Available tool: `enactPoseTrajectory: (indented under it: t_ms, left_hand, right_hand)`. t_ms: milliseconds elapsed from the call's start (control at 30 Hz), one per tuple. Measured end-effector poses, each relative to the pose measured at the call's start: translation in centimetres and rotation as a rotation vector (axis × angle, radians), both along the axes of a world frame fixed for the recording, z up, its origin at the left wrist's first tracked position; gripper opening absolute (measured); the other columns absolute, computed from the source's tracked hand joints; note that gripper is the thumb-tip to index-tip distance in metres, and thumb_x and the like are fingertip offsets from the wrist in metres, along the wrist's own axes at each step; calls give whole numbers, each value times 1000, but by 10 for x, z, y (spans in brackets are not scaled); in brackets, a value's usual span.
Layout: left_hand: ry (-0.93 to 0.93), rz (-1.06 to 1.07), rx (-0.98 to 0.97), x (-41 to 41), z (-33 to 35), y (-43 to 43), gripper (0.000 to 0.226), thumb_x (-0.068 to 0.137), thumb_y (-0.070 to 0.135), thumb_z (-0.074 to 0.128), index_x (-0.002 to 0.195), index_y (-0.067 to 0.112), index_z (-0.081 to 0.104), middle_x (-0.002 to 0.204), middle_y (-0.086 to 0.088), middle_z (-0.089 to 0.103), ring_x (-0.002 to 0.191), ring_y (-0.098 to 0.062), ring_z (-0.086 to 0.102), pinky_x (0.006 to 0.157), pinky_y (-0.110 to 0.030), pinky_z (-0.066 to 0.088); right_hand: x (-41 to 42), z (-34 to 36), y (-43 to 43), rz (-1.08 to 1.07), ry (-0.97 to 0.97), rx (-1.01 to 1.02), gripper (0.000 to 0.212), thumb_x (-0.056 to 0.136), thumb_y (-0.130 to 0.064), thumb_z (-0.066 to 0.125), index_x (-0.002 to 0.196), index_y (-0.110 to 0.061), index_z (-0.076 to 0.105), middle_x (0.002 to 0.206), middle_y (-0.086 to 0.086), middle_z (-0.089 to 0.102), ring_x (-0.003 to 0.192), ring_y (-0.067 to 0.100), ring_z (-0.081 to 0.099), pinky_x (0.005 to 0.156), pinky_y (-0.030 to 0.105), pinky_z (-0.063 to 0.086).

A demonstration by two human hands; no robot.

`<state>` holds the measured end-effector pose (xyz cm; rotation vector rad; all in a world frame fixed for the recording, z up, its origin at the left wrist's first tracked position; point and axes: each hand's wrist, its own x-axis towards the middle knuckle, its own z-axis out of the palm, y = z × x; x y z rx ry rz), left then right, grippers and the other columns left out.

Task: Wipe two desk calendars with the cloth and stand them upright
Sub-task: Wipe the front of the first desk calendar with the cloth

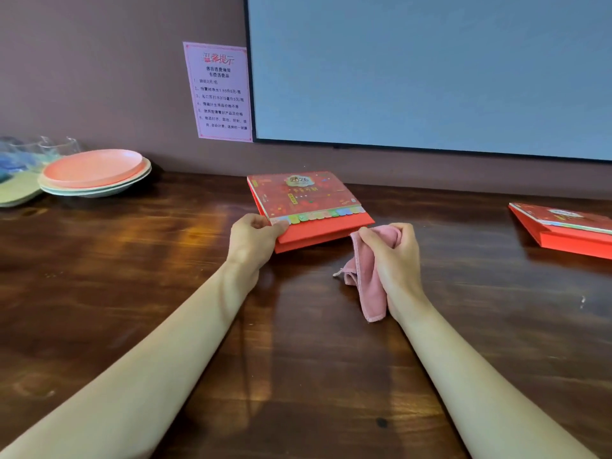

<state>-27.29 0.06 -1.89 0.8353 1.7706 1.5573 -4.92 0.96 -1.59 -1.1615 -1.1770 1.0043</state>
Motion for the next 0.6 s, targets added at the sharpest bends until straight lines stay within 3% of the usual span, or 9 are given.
enactPoseTrajectory:
  t_ms: [100,167,200,300,433,600]
  left_hand:
    - [-167,-79,102,2,2,-16,24,94,13,80,102,9,58,116,-18,75,108,-31,77,97,-53,62]
    - [-212,-136,139,7,2,-29,22,98,7,74,108,6,55,114,-17,75,108,-31,77,96,-52,62]
    - [-217,-163,153,9,0,-34,21,99,5,73,110,4,55,113,-17,76,107,-31,77,96,-51,63]
    - [-193,-265,195,6,-8,-45,24,99,2,71,119,6,59,114,-13,78,109,-31,77,93,-46,64]
    - [-124,-416,245,0,-8,-52,38,100,-3,68,129,21,64,118,-4,78,114,-24,76,92,-41,64]
    - [-126,-519,218,-7,-9,-54,40,99,-5,67,131,18,61,125,-8,76,120,-28,72,101,-49,60]
  right_hand:
    - [-1,5,-8,3,-9,57,22,90,-6,62,111,-10,56,96,2,65,79,8,70,56,17,54]
    - [-2,5,-11,-36,-83,139,24,87,-9,58,110,-16,58,102,2,66,89,10,71,71,30,62]
    - [-4,4,-11,-59,-140,192,24,87,-10,59,109,-20,59,107,0,66,97,10,68,81,29,60]
    - [-10,4,-17,-117,-280,381,26,92,-4,57,111,-20,65,117,-3,61,107,6,62,86,12,49]
    - [-12,3,-19,-129,-412,605,31,94,6,58,116,-11,71,120,2,62,111,11,62,91,9,45]
    - [-15,3,-22,-116,-552,827,29,95,3,59,116,-5,76,115,8,65,108,18,61,92,6,42]
